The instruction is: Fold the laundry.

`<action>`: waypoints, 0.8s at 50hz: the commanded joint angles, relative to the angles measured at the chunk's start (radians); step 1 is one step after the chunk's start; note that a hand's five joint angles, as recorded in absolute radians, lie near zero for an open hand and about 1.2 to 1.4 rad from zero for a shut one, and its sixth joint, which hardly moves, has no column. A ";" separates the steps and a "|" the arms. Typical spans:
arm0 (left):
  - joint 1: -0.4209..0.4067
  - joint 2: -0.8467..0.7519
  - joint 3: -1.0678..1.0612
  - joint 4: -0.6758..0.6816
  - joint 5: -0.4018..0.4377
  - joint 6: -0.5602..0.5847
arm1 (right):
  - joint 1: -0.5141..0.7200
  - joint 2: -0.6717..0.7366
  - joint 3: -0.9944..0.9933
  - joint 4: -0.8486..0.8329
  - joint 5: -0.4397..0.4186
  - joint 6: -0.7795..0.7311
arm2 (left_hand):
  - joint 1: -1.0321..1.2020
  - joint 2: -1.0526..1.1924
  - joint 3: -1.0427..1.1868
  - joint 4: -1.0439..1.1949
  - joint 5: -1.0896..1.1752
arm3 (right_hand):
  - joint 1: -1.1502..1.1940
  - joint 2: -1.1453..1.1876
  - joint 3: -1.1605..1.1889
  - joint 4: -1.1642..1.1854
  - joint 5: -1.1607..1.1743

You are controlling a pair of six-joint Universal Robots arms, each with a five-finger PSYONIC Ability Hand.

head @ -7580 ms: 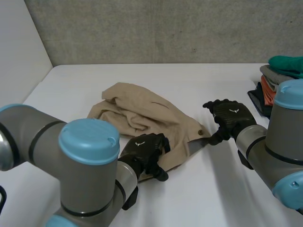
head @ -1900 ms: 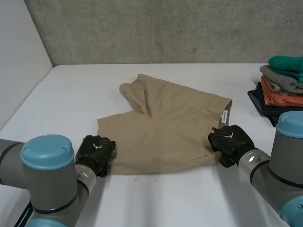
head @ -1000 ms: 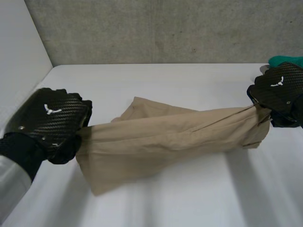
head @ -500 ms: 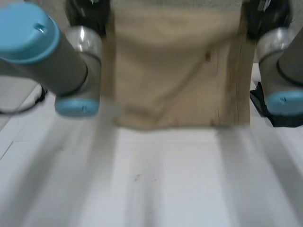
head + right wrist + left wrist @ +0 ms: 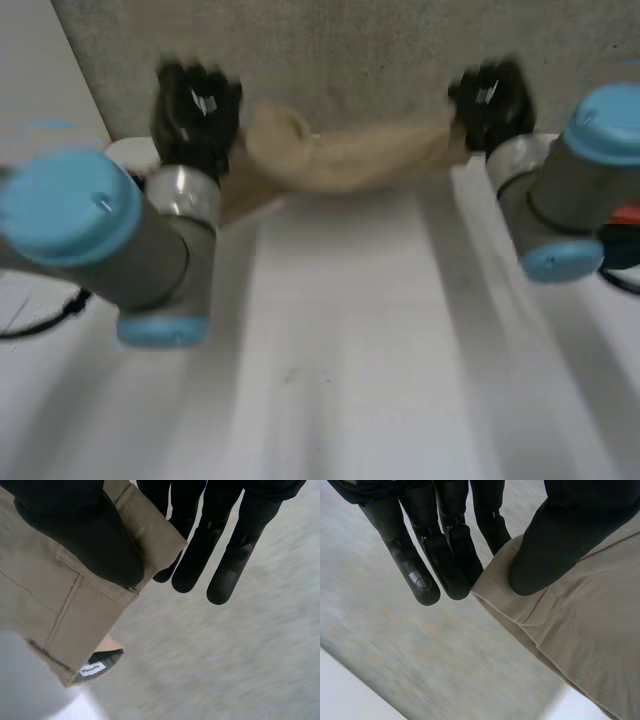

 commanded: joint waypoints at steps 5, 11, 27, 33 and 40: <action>-0.075 -0.093 -0.226 -0.155 -0.156 -0.026 | -0.003 0.029 0.290 0.191 -0.029 -0.040 | 0.253 0.195 0.198 0.193 0.239 | 0.271 0.212 0.200 0.191 0.207; -0.115 0.115 -0.372 -0.333 -0.154 -0.101 | -0.012 -0.149 0.474 0.349 -0.030 -0.117 | 0.253 0.195 0.198 0.193 0.239 | 0.271 0.212 0.200 0.191 0.207; -0.288 0.243 -0.455 -0.763 -0.153 -0.189 | -0.041 -0.402 0.775 0.528 -0.027 -0.315 | 0.253 0.195 0.198 0.193 0.239 | 0.271 0.212 0.200 0.191 0.207; -0.271 0.290 -0.387 -0.725 -0.148 -0.199 | -0.052 -0.411 0.810 0.515 -0.038 -0.313 | -0.771 -0.830 -0.826 -0.831 -0.785 | 0.271 0.212 0.200 0.191 0.207; -0.104 0.270 -0.278 -0.513 0.037 -0.192 | -0.050 -0.411 0.830 0.443 -0.053 -0.301 | -0.821 -0.880 -0.876 -0.881 -0.835 | 0.271 0.212 0.200 0.191 0.207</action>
